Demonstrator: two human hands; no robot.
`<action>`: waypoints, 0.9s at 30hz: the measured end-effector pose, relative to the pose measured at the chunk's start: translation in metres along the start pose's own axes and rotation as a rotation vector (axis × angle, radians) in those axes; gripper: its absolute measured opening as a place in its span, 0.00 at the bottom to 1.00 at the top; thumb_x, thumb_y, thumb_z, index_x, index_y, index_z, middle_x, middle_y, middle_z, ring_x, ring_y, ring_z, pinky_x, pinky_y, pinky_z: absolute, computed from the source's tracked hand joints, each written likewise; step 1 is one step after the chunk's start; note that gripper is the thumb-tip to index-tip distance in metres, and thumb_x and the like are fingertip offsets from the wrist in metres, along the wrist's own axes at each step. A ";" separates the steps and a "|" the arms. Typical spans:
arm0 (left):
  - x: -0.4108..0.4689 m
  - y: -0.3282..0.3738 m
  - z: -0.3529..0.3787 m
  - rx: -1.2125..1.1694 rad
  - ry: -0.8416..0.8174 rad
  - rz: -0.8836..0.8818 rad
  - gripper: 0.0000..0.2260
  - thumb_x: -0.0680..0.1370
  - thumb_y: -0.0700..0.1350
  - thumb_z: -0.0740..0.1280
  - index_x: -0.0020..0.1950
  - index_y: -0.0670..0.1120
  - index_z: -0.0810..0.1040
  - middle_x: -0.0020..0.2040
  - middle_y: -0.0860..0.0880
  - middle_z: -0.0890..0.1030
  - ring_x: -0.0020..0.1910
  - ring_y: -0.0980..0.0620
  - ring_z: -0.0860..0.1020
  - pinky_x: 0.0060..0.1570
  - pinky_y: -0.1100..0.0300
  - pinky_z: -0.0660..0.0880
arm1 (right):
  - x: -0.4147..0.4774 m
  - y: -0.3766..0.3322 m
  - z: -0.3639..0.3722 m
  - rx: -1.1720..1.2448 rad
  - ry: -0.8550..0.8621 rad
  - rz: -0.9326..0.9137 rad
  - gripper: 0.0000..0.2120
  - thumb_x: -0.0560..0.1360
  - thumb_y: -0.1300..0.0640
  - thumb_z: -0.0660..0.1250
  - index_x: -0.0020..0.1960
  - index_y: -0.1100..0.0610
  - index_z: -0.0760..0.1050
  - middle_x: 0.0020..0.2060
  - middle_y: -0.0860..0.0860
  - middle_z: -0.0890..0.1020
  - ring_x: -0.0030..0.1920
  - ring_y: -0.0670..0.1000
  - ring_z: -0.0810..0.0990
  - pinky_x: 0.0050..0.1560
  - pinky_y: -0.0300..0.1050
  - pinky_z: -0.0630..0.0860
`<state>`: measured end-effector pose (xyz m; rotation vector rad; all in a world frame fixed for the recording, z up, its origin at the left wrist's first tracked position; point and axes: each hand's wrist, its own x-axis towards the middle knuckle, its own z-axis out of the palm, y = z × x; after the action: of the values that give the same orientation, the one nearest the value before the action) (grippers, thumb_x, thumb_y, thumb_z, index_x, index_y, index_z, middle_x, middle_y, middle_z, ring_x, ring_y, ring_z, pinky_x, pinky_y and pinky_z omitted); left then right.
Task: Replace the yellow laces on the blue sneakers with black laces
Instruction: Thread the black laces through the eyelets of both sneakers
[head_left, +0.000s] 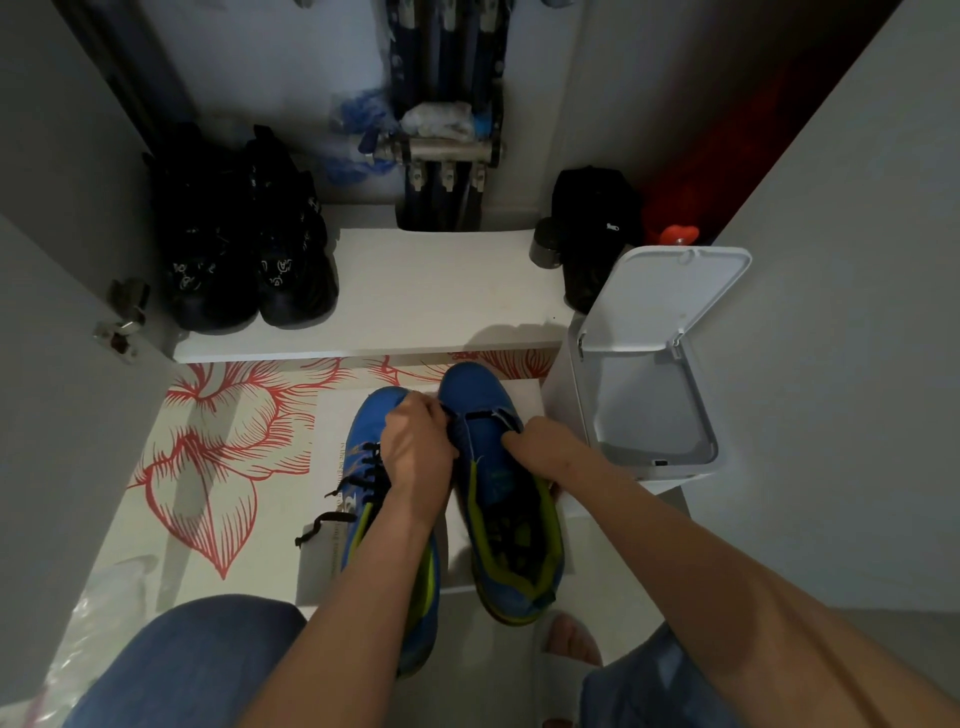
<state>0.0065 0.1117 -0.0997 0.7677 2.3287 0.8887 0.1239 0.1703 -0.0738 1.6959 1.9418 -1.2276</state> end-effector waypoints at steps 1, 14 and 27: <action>-0.001 0.002 -0.001 -0.064 -0.015 -0.059 0.11 0.82 0.42 0.56 0.51 0.37 0.75 0.30 0.46 0.78 0.28 0.49 0.78 0.37 0.55 0.77 | -0.001 -0.001 0.001 0.026 -0.005 0.012 0.15 0.81 0.54 0.54 0.45 0.64 0.70 0.37 0.53 0.72 0.39 0.51 0.72 0.33 0.40 0.67; 0.011 0.013 -0.021 -0.104 -0.148 -0.310 0.15 0.76 0.40 0.68 0.61 0.37 0.73 0.58 0.42 0.77 0.45 0.53 0.78 0.40 0.69 0.74 | -0.006 0.000 -0.026 0.307 -0.158 0.033 0.16 0.77 0.63 0.61 0.64 0.65 0.69 0.53 0.62 0.75 0.51 0.57 0.74 0.47 0.53 0.79; 0.000 0.002 0.001 0.023 0.028 0.006 0.05 0.76 0.43 0.68 0.50 0.47 0.83 0.50 0.48 0.83 0.46 0.50 0.80 0.39 0.62 0.72 | -0.011 -0.001 -0.024 0.173 -0.183 -0.065 0.22 0.75 0.61 0.65 0.67 0.66 0.66 0.47 0.57 0.75 0.49 0.55 0.77 0.50 0.51 0.80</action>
<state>0.0071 0.1132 -0.0990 0.7772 2.3662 0.8818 0.1331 0.1808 -0.0509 1.5464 1.8411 -1.5570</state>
